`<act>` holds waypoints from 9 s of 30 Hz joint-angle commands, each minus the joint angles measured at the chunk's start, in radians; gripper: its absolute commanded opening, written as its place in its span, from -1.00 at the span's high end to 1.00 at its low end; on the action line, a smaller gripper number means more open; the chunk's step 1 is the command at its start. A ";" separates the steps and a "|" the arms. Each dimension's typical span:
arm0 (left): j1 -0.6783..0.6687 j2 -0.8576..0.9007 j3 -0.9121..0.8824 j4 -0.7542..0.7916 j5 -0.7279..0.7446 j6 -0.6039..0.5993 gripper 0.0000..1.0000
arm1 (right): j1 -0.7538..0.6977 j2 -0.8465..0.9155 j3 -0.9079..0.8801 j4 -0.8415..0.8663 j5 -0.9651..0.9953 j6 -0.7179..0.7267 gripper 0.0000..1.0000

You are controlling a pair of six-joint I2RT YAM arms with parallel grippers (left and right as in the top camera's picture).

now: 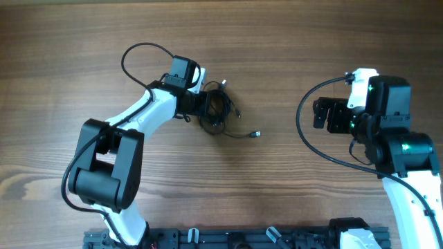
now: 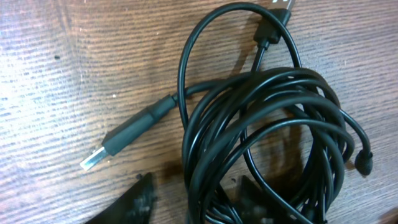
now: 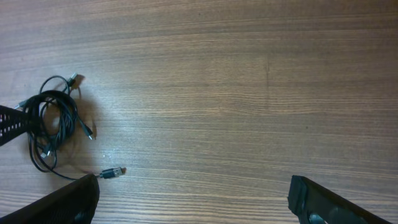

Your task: Untangle cables

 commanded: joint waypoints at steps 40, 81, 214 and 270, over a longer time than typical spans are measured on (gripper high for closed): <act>-0.122 -0.265 -0.009 -0.040 0.513 -0.085 0.92 | 0.279 0.437 -0.029 0.260 -0.353 0.167 0.37; -0.063 -0.265 -0.009 -0.007 0.598 -0.089 0.92 | 0.276 0.436 -0.079 0.196 -0.428 0.347 -0.01; -0.166 -0.121 -0.010 -0.014 0.302 -0.291 0.92 | 0.273 0.721 -0.089 0.300 -0.423 0.421 0.91; -0.192 -0.108 0.013 -0.016 0.124 -0.231 0.92 | 0.002 0.453 -0.039 0.061 -0.545 0.102 -0.03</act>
